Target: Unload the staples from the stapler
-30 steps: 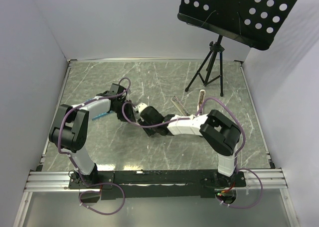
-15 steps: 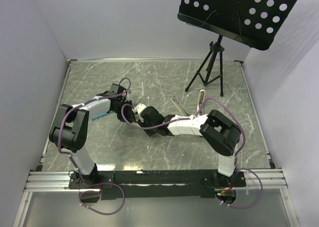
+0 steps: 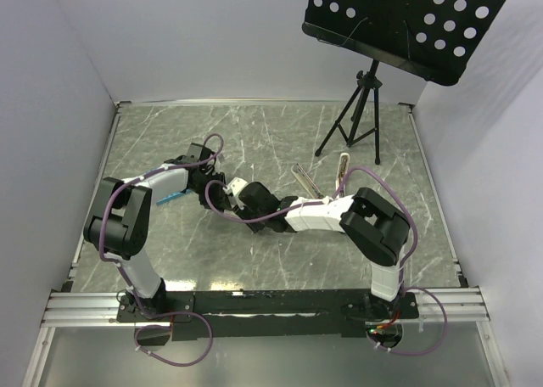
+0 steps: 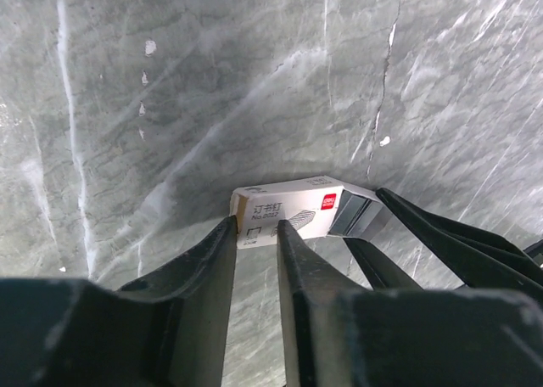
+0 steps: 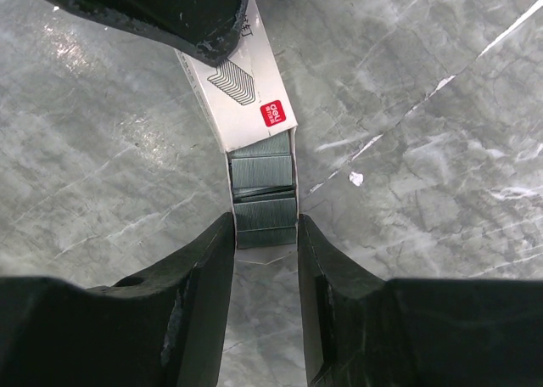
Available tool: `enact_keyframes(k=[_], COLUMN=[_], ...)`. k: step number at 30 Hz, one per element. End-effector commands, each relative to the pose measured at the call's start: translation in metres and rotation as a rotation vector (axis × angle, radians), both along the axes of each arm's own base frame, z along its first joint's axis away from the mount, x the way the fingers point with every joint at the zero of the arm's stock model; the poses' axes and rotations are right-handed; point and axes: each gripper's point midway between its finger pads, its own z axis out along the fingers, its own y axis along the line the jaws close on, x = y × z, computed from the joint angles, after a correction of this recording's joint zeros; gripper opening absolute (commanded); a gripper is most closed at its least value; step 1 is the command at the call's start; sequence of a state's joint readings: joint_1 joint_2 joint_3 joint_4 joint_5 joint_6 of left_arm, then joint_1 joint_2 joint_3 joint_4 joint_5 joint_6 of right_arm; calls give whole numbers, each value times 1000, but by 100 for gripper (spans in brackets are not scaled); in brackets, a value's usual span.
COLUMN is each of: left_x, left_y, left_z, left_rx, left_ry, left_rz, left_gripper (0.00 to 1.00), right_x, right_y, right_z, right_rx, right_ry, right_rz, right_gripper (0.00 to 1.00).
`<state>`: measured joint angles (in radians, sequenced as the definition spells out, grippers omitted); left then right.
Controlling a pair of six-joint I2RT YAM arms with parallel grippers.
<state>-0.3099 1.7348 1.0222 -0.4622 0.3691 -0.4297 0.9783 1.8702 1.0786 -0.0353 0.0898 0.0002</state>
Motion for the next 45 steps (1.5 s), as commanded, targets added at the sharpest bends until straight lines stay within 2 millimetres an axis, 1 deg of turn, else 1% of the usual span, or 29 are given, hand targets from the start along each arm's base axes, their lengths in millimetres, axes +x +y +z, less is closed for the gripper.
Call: enact_keyframes(k=[1, 2, 4, 5, 8, 11, 14, 16, 17, 19, 23, 26, 28, 31, 33, 35, 37, 40, 45], left_x=[4, 4, 4, 4, 3, 4, 3, 3, 4, 2, 1, 1, 1, 0, -2, -4, -6, -9, -12], left_y=[-11, -12, -14, -15, -17, -20, -19, -19, -19, -19, -11, -9, -7, -7, -10, -15, -20, -24, -29], left_z=[8, 9, 11, 11, 13, 17, 16, 17, 18, 20, 16, 18, 16, 15, 13, 12, 12, 11, 13], left_rx=[-46, -52, -66, -71, -84, -102, -96, -92, -91, -94, -45, -35, -20, -20, -27, -48, -70, -69, -83], left_ry=[-12, -11, -18, -17, -21, -37, -38, -43, -47, -52, -47, -53, -51, -46, -33, -27, -20, -14, -14], left_rz=[-42, -46, -59, -62, -73, -87, -91, -93, -94, -93, -57, -49, -39, -49, -64, -87, -101, -115, -111], left_gripper=[32, 32, 33, 33, 32, 32, 32, 34, 35, 38, 40, 43, 43, 41, 34, 32, 31, 30, 32], right_x=[-4, -2, -6, -8, -12, -15, -21, -23, -25, -27, -30, -29, -30, -29, -28, -28, -27, -24, -22], right_y=[-10, -6, -3, -1, 3, 0, -3, -3, -6, -3, -6, -5, -4, -2, -1, 2, 2, 5, 4], right_z=[-7, -1, -1, 4, 8, 3, -2, -3, -7, -4, -3, -6, -8, -8, -7, -6, -8, -6, -4], right_rx=[-39, -11, 10, 26, 55, 26, -6, -28, -52, -46, -43, -50, -51, -37, -32, -28, -38, -35, -28], right_ry=[-32, -52, -60, -70, -79, -70, -54, -50, -44, -51, -52, -45, -42, -44, -45, -49, -47, -60, -65], right_rz=[57, 65, 108, 129, 162, 172, 188, 185, 179, 187, 173, 175, 177, 167, 170, 181, 178, 173, 156], right_gripper=[38, 38, 38, 38, 38, 38, 38, 38, 38, 38, 38, 37, 37, 36, 36, 36, 36, 36, 36])
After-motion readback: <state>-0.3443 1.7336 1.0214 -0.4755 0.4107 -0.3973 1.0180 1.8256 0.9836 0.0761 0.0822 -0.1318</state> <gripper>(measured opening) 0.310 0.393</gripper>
